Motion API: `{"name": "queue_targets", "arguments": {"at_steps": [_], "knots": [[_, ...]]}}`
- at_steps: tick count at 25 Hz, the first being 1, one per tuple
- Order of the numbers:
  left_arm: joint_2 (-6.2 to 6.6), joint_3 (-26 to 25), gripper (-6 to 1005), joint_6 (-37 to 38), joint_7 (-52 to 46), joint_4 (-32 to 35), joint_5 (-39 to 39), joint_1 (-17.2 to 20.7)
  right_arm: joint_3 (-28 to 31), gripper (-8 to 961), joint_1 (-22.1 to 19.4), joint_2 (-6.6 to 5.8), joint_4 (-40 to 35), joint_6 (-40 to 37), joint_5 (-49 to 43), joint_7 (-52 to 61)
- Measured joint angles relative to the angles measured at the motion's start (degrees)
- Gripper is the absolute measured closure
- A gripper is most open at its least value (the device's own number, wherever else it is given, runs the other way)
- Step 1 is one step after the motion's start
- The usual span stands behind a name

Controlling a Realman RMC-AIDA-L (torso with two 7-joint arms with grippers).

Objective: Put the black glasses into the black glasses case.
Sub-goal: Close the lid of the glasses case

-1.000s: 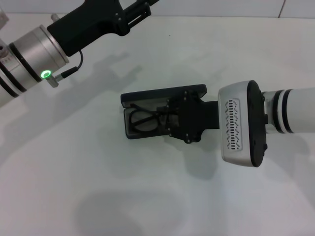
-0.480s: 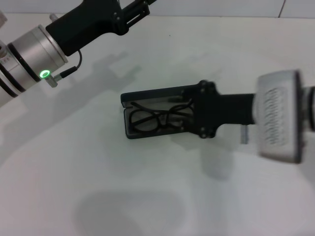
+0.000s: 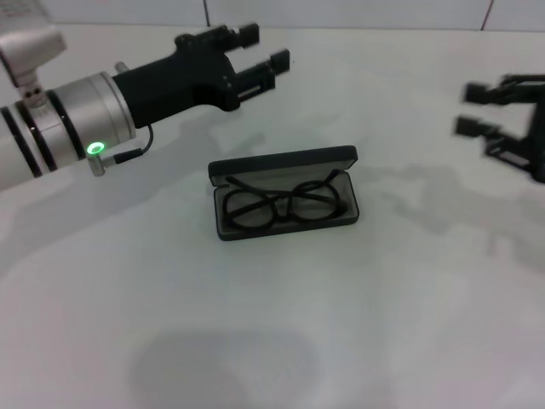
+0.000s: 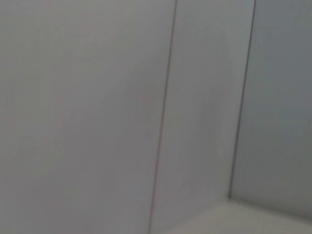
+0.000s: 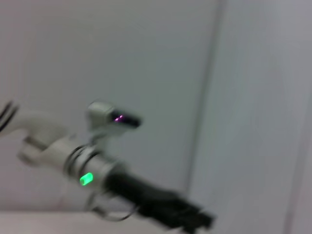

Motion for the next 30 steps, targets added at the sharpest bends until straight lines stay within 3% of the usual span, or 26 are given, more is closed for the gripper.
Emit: {"name": "queue_targets", "arguments": {"at_steps": [3, 5, 11, 15, 20, 23, 30], "knots": [[0.03, -0.3, 360, -1.0, -2.9, 0.8, 5.6, -0.6, 4.2, 548, 0.7, -2.09, 5.8, -0.3, -0.1, 0.6], [0.07, -0.1, 360, -1.7, -4.2, 1.3, 7.8, -0.9, 4.3, 545, 0.7, -2.68, 7.6, 1.3, 0.0, 1.4], [-0.19, 0.0, 359, -6.4, -9.5, 2.2, 17.8, -3.6, 5.5, 539, -0.6, -1.16, 7.3, 4.8, 0.0, 1.4], [-0.30, 0.1, 359, -7.5, -10.6, 1.8, 20.1, -4.8, 5.2, 534, -0.5, -0.96, 7.3, 6.0, -0.1, 1.1], [-0.41, 0.8, 359, -7.5, -10.4, 1.8, 21.0, -5.1, 5.0, 317, 0.0, -0.80, 7.3, 6.6, -1.4, 1.0], [-0.38, 1.0, 359, -5.8, -9.9, 2.2, 20.8, -4.6, 4.9, 244, 0.3, -0.67, 7.3, 6.6, -2.2, 0.8], [-0.31, 2.7, 358, 1.1, -8.9, 7.9, 23.1, -1.0, 4.9, 246, 0.6, -0.65, 7.2, 6.7, -2.4, 0.7]]}}
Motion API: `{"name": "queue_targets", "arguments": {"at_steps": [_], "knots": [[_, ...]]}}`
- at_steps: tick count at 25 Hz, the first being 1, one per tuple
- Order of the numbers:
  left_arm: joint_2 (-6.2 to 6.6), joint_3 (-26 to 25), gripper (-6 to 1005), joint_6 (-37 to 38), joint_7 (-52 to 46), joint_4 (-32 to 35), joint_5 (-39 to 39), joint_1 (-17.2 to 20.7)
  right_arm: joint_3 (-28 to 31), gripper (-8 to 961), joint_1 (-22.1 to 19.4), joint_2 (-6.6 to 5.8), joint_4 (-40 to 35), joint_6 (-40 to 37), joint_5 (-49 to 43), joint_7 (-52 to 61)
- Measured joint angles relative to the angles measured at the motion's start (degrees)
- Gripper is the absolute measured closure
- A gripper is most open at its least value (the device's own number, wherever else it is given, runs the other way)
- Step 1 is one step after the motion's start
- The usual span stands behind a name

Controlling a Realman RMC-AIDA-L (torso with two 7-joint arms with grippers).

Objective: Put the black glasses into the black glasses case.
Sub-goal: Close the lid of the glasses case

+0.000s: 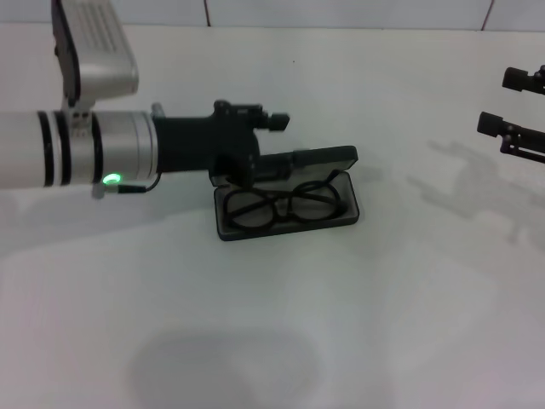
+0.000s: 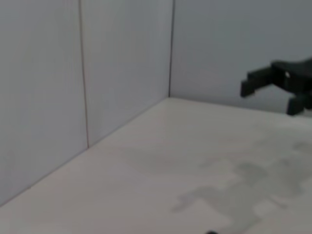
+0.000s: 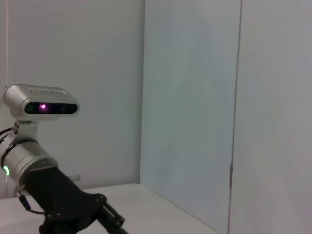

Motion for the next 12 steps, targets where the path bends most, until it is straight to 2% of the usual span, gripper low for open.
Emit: {"name": "queue_targets", "arguments": {"at_steps": [5, 12], "knots": [[-0.11, 1.5, 358, 0.3, 1.6, 1.7, 0.6, 2.2, 0.0, 248, 0.1, -0.11, -0.1, -0.1, -0.1, -0.5], [0.54, 1.6, 358, 6.7, 2.6, 1.8, 1.2, 3.0, 0.0, 249, 0.5, -0.17, -0.1, 0.0, -0.2, -0.5]]}}
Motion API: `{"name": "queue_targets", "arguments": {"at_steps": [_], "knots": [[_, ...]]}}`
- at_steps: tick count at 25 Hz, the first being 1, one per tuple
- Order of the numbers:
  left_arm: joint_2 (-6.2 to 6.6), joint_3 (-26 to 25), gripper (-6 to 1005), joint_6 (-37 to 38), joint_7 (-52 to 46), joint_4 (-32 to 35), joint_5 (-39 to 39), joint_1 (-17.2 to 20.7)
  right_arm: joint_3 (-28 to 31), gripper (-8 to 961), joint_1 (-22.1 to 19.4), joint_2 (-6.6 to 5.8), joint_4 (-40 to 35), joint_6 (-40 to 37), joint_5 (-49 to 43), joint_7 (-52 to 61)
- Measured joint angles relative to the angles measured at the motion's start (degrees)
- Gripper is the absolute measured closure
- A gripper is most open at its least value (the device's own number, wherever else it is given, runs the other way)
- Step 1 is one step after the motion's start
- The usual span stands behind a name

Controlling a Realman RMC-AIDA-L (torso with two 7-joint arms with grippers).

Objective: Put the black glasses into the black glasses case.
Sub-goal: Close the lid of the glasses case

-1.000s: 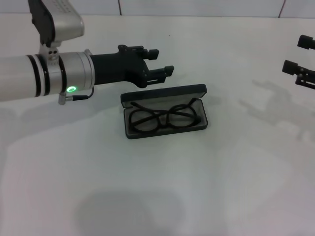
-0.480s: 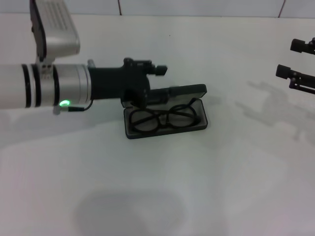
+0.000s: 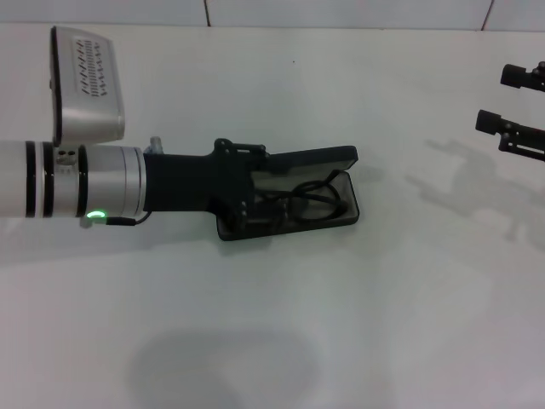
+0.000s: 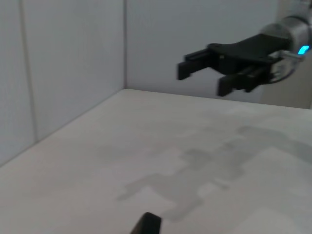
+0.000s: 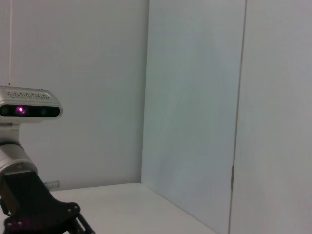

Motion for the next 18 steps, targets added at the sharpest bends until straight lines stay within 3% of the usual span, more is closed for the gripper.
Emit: {"name": "queue_targets", "arguments": {"at_steps": [18], "knots": [[-0.53, 0.2, 357, -1.9, -7.1, -0.7, 8.8, -2.6, 0.0, 248, 0.6, 0.00, 0.5, 0.6, -0.7, -0.7]]}}
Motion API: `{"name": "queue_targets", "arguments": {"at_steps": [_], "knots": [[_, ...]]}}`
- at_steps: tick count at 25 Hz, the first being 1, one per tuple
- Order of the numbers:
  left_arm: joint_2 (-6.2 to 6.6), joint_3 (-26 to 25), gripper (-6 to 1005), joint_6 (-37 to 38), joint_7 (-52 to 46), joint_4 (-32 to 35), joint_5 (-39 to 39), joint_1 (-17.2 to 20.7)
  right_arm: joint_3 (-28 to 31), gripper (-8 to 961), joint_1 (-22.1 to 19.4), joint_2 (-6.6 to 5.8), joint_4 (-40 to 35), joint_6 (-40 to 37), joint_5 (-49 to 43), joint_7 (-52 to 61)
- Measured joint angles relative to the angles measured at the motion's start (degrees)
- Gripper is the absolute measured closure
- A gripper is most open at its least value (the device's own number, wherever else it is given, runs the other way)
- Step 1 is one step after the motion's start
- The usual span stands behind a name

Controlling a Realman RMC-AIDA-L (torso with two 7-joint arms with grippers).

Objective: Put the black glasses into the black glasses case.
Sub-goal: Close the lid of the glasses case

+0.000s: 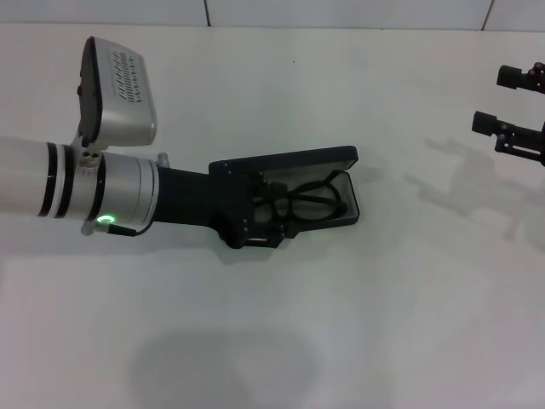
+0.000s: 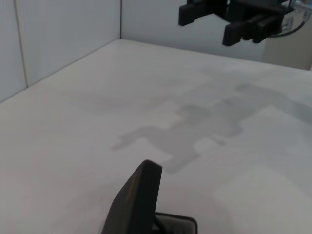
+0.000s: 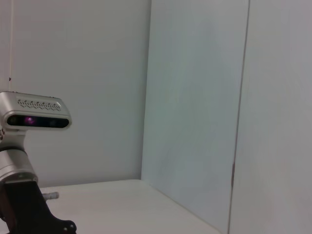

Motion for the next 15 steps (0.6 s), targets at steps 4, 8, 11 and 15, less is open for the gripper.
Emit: {"name": "queue_targets", "arguments": {"at_steps": [4, 8, 11, 15], "knots": [[-0.02, 0.1, 356, -1.2, -1.6, -0.1, 0.9, 0.0, 0.2, 249, -0.1, 0.01, 0.0, 0.0, -0.6, 0.0], [-0.02, 0.6, 356, -1.3, -1.8, -0.1, 0.9, 0.0, 0.1, 249, -0.1, 0.01, 0.0, 0.1, -0.7, -0.1], [-0.07, 0.6, 356, -0.6, -1.3, 0.2, 0.2, 0.0, 0.1, 248, 0.0, 0.01, 0.0, 0.2, -0.7, -0.1], [0.02, 0.2, 356, 3.1, 1.3, 0.4, -3.2, 0.0, 0.1, 248, 0.0, -0.01, 0.0, 0.2, -0.7, -0.1]]}}
